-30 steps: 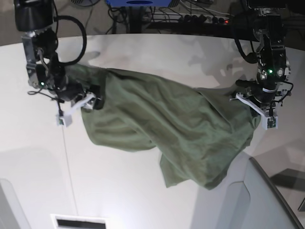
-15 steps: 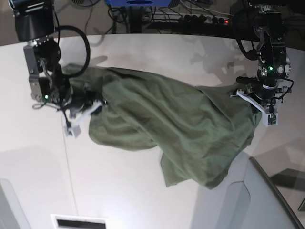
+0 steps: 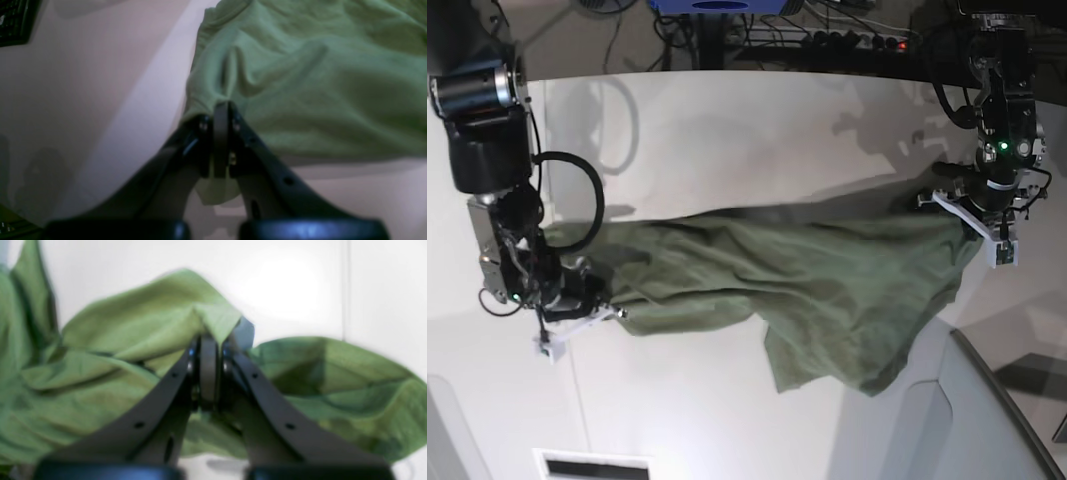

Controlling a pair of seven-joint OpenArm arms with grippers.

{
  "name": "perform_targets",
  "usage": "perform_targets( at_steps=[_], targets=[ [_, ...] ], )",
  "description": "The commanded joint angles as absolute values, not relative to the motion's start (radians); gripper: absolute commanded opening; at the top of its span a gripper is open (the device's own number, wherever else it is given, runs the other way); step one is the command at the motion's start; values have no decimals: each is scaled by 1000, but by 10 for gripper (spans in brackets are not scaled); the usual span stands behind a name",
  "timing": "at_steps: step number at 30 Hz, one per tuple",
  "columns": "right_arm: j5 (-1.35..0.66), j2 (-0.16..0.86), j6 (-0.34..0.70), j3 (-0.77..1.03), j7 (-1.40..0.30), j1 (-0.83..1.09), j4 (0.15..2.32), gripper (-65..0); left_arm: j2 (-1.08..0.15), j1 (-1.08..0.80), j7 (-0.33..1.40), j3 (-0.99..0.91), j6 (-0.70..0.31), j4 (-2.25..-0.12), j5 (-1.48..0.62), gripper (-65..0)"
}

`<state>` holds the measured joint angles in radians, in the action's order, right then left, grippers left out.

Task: Layout the t-shirt on the table in an organized manner, then fold the t-shirt properly
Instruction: 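Move the right gripper along the shirt edge away from the left gripper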

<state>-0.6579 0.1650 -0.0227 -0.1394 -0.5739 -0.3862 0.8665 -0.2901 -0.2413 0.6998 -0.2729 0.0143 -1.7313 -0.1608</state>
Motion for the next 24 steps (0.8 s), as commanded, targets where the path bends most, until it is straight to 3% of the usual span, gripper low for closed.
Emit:
perform_targets(
  at_steps=[1, 6, 7, 14, 19, 24],
  targets=[
    [-661, 171, -21, -139, -562, -410, 855, -548, -303, -236, 679, -278, 19, -1748, -153, -650],
    [-662, 206, -21, -134, -564, -332, 947, -198, -302, -263, 610, -277, 19, -1748, -153, -650],
    [-664, 217, -21, -134, -550, -285, 1027, -171, -302, -288, 556, -277, 19, -1742, -153, -650],
    [-661, 300, -19, -143, -487, 50, 1486, -170, -303, -377, 315, -277, 19, -1655, -153, -650],
    [-659, 303, -18, -148, -487, 130, 1491, -170, -300, -389, 302, -275, 19, -1632, -153, -650],
    [-659, 306, -18, -223, -483, 74, 1397, -170, -300, -389, 302, -274, 19, -1635, -157, -650]
  ],
)
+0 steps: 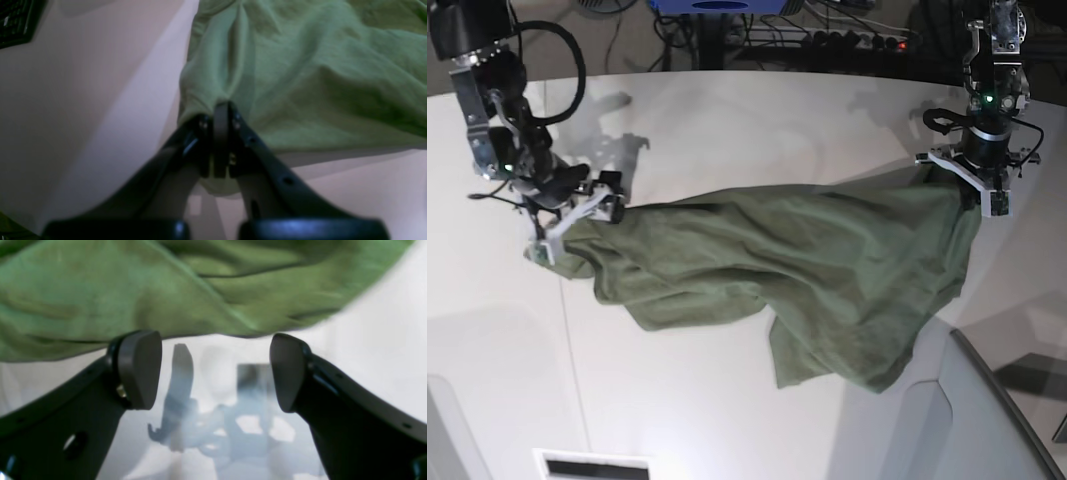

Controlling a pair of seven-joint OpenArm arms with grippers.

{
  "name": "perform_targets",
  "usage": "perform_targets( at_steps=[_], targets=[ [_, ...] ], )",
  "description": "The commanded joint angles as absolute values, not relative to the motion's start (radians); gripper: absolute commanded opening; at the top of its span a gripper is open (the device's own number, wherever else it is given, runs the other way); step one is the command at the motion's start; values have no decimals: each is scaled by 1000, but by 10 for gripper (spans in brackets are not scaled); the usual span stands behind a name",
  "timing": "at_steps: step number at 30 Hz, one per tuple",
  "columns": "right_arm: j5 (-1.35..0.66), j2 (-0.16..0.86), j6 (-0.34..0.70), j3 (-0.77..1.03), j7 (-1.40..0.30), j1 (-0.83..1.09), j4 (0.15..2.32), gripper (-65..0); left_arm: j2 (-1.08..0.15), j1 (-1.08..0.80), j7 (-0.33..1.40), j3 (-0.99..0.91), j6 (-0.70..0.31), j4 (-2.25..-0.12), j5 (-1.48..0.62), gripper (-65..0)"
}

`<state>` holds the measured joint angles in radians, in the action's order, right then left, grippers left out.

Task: Layout the t-shirt on the table in an organized manner, then fold the t-shirt properly
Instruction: 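Move the right gripper along the shirt edge away from the left gripper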

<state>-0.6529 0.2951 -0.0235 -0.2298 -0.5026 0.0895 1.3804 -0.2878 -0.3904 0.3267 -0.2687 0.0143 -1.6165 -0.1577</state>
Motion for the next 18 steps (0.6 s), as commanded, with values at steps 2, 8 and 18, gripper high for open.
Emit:
perform_targets(
  at_steps=[2, 8, 18],
  targets=[
    [-648, 306, -18, -242, -481, 58, 1386, -170, -300, -387, 302, -272, 19, -1635, -159, -650],
    [-326, 300, -21, -315, -481, 53, 1440, -168, -303, -389, 302, -277, 19, -1633, -154, -650],
    [-171, 300, -18, -355, -479, 4, 1435, -162, -305, -386, 302, -274, 19, -1629, -153, -650]
  ],
)
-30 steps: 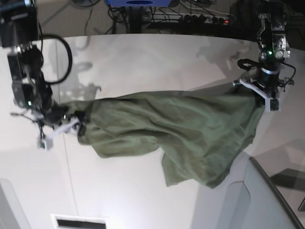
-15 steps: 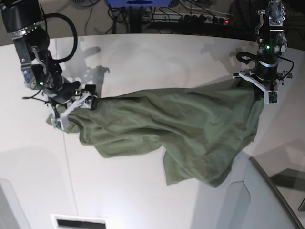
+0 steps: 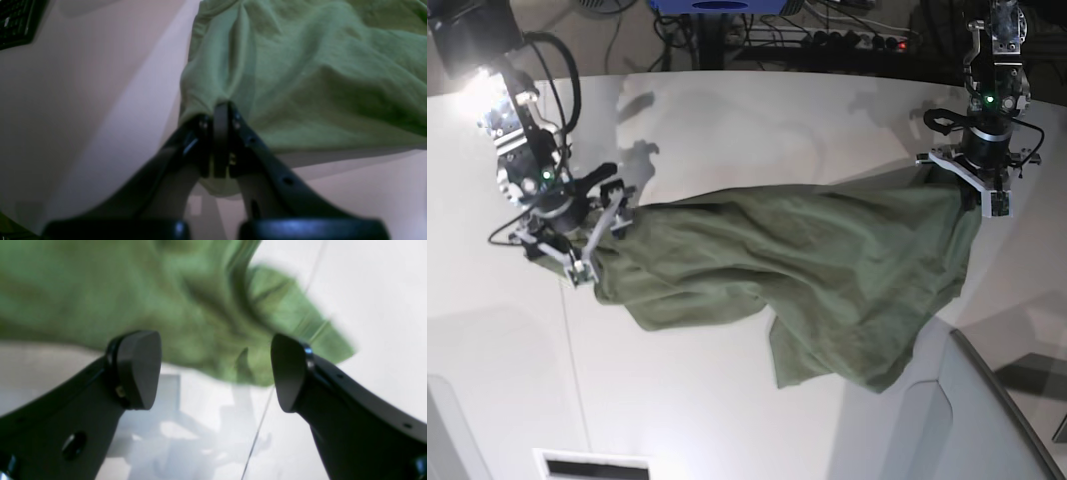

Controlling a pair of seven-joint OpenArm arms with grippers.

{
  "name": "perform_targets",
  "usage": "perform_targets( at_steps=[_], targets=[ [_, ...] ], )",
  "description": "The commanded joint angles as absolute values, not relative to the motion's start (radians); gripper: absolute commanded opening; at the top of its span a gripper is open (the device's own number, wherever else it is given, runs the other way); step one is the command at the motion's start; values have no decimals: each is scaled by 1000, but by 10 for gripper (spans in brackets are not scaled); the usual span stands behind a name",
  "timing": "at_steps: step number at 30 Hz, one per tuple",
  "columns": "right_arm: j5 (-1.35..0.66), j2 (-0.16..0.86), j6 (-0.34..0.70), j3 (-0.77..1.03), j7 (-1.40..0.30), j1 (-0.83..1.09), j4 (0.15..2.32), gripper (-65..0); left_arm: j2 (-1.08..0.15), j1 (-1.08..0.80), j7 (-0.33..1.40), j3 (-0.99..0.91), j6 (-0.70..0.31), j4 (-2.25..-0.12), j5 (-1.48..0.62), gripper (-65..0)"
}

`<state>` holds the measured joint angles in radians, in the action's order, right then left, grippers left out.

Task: Layout the t-shirt on the table in an organized manner, then fold the t-shirt properly
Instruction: 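Move the right gripper along the shirt edge away from the left gripper, then drag the held shirt edge with the right gripper across the table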

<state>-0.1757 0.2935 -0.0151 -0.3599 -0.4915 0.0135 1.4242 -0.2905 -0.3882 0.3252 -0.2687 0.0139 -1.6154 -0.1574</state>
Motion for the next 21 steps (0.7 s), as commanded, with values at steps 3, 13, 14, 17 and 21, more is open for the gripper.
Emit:
perform_targets(
  at_steps=[3, 13, 14, 17, 21],
  targets=[
    [-173, 300, -2, -358, -479, -27, 1399, -165, -305, -383, 302, -274, 19, -1629, -153, -650],
    [-173, 229, 99, -351, -479, -45, 1308, -231, -306, -380, 302, -277, 19, -1627, -153, -650],
    [-173, 226, 99, -351, -479, -51, 1290, -246, -306, -380, 302, -277, 19, -1627, -153, -650],
    [-173, 223, 101, -351, -479, -61, 1250, -281, -306, -380, 302, -277, 19, -1627, -153, -650],
    [-173, 223, 101, -351, -479, -61, 1259, -381, -306, -380, 302, -277, 19, -1627, -153, -650]
  ],
)
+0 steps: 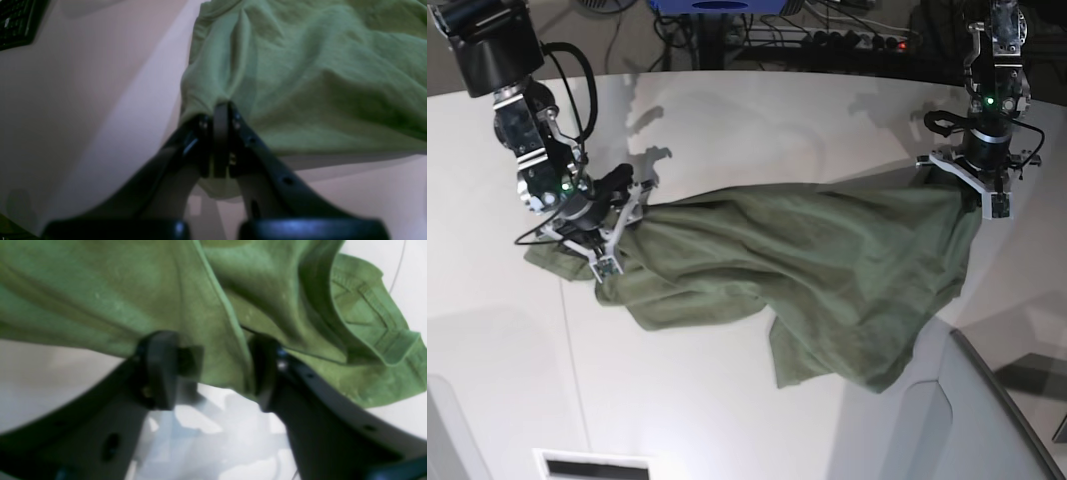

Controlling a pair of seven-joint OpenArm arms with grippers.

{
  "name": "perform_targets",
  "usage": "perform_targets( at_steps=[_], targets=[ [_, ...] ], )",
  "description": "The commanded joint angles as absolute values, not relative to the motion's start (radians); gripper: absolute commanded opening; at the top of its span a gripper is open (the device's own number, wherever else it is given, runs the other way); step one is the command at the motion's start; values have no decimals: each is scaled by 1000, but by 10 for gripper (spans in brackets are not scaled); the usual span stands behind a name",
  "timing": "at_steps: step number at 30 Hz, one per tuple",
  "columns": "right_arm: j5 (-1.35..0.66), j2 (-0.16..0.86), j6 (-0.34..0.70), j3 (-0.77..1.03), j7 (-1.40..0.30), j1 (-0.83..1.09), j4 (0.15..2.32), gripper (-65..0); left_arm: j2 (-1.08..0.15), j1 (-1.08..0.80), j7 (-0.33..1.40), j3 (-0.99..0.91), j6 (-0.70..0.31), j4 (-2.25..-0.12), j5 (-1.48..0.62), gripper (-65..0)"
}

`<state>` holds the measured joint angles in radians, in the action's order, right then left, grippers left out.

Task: Layout the t-shirt on the table in an organized manner, then fold the t-shirt properly
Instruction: 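Drag the held shirt edge with the right gripper across the table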

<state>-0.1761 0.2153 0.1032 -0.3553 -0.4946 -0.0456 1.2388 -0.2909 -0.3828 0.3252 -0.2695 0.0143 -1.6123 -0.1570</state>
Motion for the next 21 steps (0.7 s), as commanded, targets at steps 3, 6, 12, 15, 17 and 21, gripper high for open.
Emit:
perform_targets(
  at_steps=[3, 6, 12, 15, 17, 21],
  targets=[
    [-173, 223, 101, -351, -486, -51, 1296, -533, -306, -380, 302, -277, 19, -1626, -153, -650],
    [-173, 223, 101, -351, -487, -18, 1379, -591, -306, -378, 302, -278, 19, -1626, -153, -650],
    [-173, 222, 99, -351, -642, 36, 1575, -600, -332, -377, 303, -278, 19, -1644, -153, -650],
    [-173, 222, 99, -351, -676, 54, 1633, -602, -340, -377, 305, -278, 19, -1658, -157, -650],
    [-173, 222, 99, -351, -674, 50, 1623, -597, -340, -377, 305, -278, 18, -1658, -154, -650],
    [-173, 222, 94, -349, -674, 12, 1547, -551, -340, -377, 305, -277, 18, -1655, -153, -650]
  ],
)
